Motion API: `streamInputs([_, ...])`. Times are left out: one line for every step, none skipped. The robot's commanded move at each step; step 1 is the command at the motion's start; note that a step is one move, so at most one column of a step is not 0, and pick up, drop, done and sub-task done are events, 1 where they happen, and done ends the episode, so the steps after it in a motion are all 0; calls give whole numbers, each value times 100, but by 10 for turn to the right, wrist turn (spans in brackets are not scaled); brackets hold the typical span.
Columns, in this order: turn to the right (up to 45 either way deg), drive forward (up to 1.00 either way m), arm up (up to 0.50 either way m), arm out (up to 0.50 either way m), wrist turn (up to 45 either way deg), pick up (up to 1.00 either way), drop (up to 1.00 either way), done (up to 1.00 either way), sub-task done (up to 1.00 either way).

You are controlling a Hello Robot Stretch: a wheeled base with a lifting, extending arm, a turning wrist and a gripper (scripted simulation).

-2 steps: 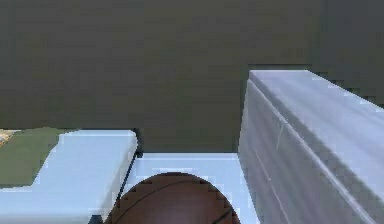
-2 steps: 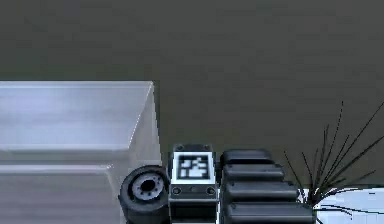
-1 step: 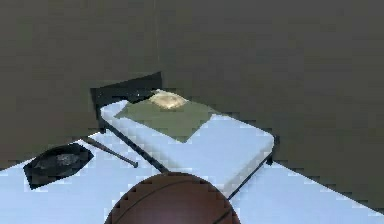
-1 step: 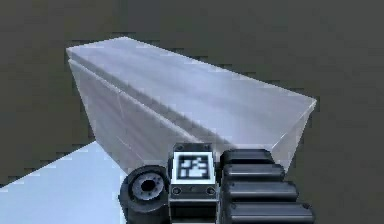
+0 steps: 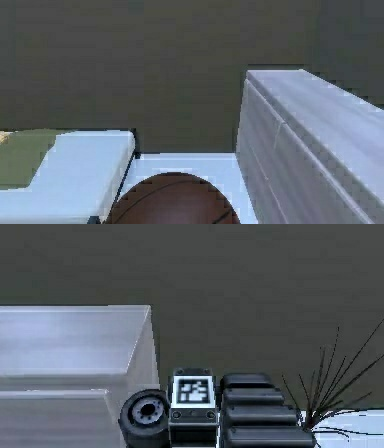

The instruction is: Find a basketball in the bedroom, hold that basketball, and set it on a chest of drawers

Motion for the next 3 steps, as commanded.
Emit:
streamInputs([450,0,0,0,0,0,0,0,0])
streamInputs([330,0,0,0,0,0,0,0,0])
streamInputs([0,30,0,0,0,0,0,0,0])
